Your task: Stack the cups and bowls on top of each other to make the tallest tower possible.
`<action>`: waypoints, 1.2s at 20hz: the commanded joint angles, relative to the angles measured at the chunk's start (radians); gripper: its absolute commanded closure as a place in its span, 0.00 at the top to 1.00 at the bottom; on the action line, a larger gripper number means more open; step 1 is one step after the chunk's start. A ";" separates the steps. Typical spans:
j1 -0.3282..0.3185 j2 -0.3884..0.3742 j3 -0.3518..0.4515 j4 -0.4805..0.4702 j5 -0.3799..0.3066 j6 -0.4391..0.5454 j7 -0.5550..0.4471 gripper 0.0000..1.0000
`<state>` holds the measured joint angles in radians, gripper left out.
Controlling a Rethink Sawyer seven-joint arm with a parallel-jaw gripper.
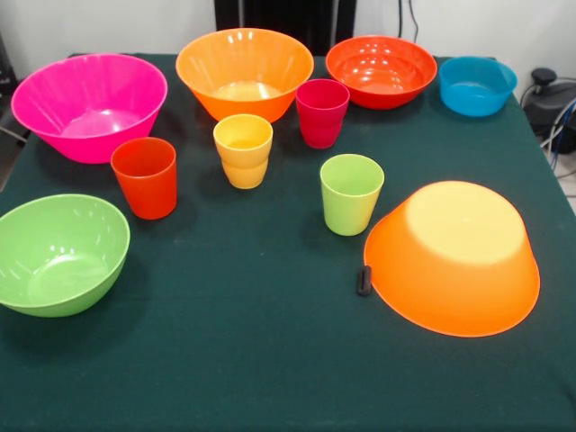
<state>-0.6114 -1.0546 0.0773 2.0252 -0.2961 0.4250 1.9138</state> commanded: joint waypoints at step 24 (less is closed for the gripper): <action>0.048 0.268 -0.012 -0.005 -0.172 -0.170 0.048 0.00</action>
<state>-0.6044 -0.8805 0.0756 2.0293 -0.3620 0.3407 1.9138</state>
